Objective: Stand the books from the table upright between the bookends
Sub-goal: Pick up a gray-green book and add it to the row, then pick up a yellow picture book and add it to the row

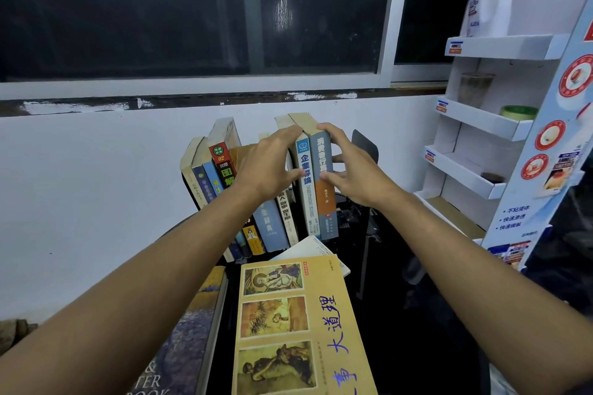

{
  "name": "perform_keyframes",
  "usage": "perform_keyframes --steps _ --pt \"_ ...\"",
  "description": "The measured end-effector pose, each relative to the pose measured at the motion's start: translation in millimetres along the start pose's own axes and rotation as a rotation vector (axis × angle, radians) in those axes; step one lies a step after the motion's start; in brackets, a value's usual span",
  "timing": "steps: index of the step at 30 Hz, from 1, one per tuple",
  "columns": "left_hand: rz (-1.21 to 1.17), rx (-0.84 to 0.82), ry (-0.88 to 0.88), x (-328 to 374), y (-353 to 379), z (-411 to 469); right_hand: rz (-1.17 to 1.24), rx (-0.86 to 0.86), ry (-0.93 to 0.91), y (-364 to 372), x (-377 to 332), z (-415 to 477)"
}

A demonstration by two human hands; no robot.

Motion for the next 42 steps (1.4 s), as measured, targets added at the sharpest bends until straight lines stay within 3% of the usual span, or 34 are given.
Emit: perform_keyframes --steps 17,27,42 --pt "-0.076 -0.055 0.039 10 -6 -90 -0.260 -0.103 0.043 1 -19 -63" --pt "-0.204 -0.436 -0.183 -5 25 -174 -0.351 -0.290 0.111 34 -25 -135" --pt "-0.245 -0.631 -0.339 1 41 -204 -0.194 -0.427 0.263 77 -23 -169"
Point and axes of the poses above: each hand's wrist, its own z-axis towards the middle knuckle, its own y-axis out of the palm, x = y × z, the point moved 1 cm from there along z, towards the middle knuckle, and after that the axes turned 14 degrees about -x, right-handed, at the moved point
